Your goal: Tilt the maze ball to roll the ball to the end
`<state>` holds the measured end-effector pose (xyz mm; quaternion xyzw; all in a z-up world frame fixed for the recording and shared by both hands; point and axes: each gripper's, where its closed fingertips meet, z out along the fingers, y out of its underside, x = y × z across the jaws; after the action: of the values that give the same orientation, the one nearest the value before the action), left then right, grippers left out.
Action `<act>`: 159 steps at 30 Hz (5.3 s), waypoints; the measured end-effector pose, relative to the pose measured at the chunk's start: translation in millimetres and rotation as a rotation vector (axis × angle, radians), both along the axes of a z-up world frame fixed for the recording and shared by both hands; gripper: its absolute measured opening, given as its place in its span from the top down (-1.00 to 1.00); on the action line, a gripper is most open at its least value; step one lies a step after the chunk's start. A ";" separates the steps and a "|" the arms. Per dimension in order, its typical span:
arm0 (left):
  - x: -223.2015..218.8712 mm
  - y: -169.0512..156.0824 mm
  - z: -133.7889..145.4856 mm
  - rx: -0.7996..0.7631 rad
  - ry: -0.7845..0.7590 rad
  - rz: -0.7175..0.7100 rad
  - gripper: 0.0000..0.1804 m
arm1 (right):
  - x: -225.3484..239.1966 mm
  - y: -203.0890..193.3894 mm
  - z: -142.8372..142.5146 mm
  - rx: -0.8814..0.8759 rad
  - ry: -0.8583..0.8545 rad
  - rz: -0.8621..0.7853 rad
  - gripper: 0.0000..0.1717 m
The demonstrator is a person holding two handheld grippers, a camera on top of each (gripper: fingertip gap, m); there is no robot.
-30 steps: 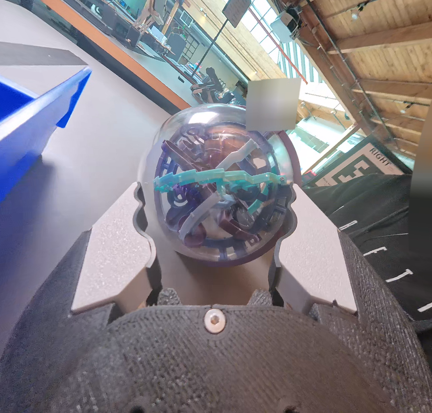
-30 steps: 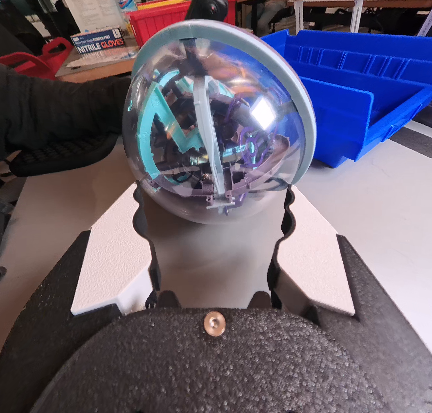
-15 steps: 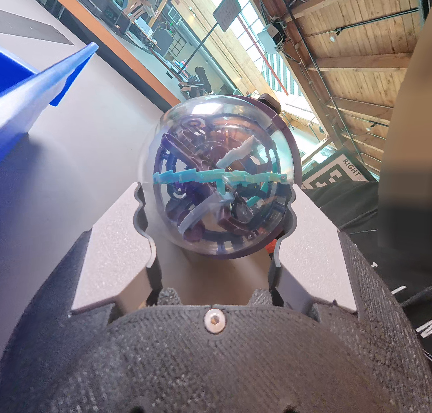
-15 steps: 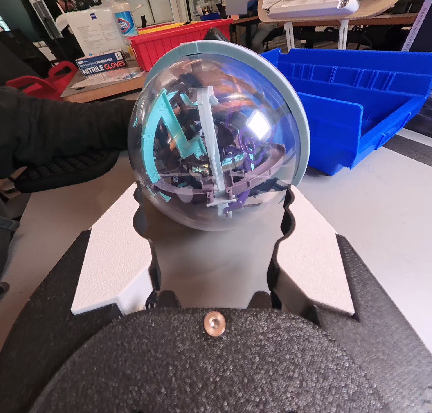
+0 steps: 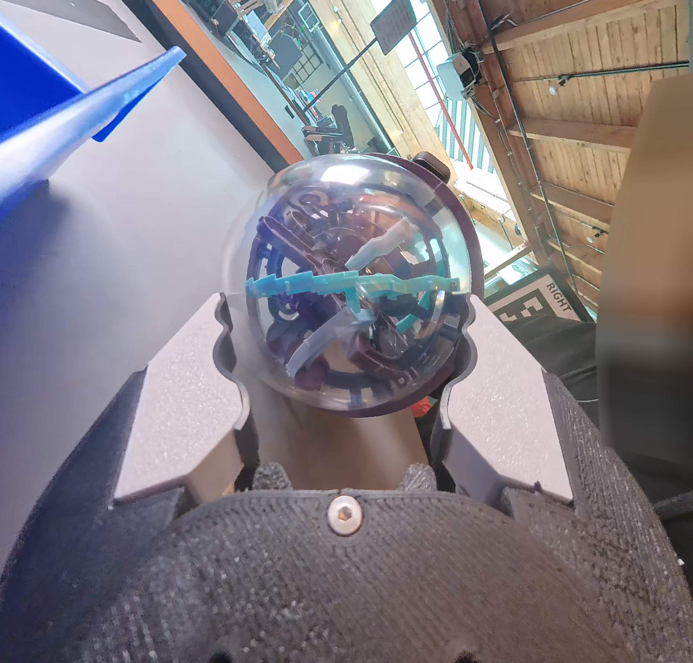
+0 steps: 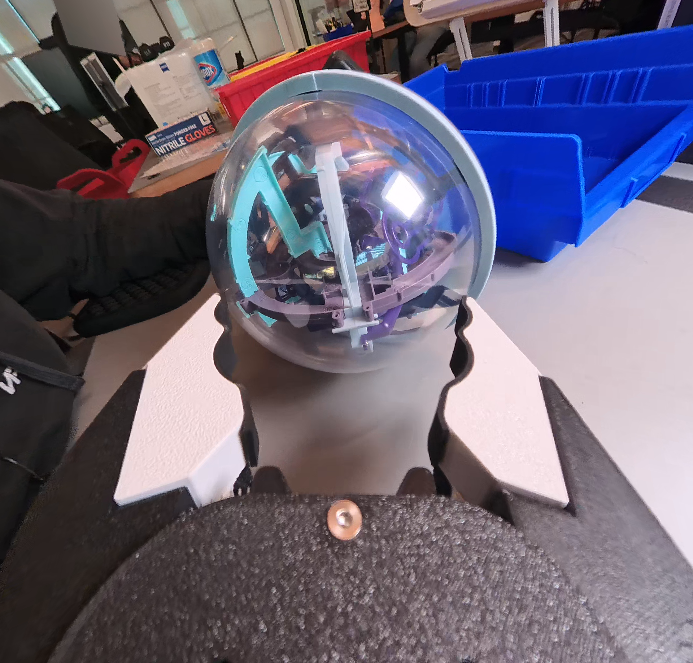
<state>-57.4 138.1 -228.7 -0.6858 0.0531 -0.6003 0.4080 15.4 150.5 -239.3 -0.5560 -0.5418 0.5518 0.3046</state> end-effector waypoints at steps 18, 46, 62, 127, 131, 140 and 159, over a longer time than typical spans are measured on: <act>16.7 -2.4 4.0 0.268 0.351 0.065 -0.60 | 5.6 -15.6 -16.4 -0.414 -0.163 0.101 -0.12; 15.6 -0.3 17.2 0.117 0.229 0.096 -0.57 | -6.8 -17.9 -9.3 0.320 0.011 0.012 -0.49; 9.7 -46.5 -9.8 0.347 0.503 0.038 -0.59 | 4.1 -44.2 -7.4 0.211 -0.039 0.112 -0.11; 12.3 -39.0 -9.4 -0.094 -0.026 -0.060 -0.58 | -8.1 -54.7 5.6 0.574 0.168 0.099 -0.38; 0.4 -31.3 -4.8 -0.032 0.014 0.043 -0.56 | -6.7 -50.6 6.0 0.507 0.167 0.088 -0.34; 4.5 -59.0 16.3 0.262 0.472 0.188 -0.59 | -7.4 -44.9 4.5 0.441 0.150 0.062 -0.31; 15.9 -71.9 8.0 0.540 0.723 0.116 -0.56 | 7.0 -66.9 -21.7 0.486 0.061 0.170 0.02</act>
<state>-41.5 66.2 -220.7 -0.7220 0.3084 -0.2632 0.5606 22.5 83.6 -261.0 -0.4023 -0.6938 0.4455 0.3979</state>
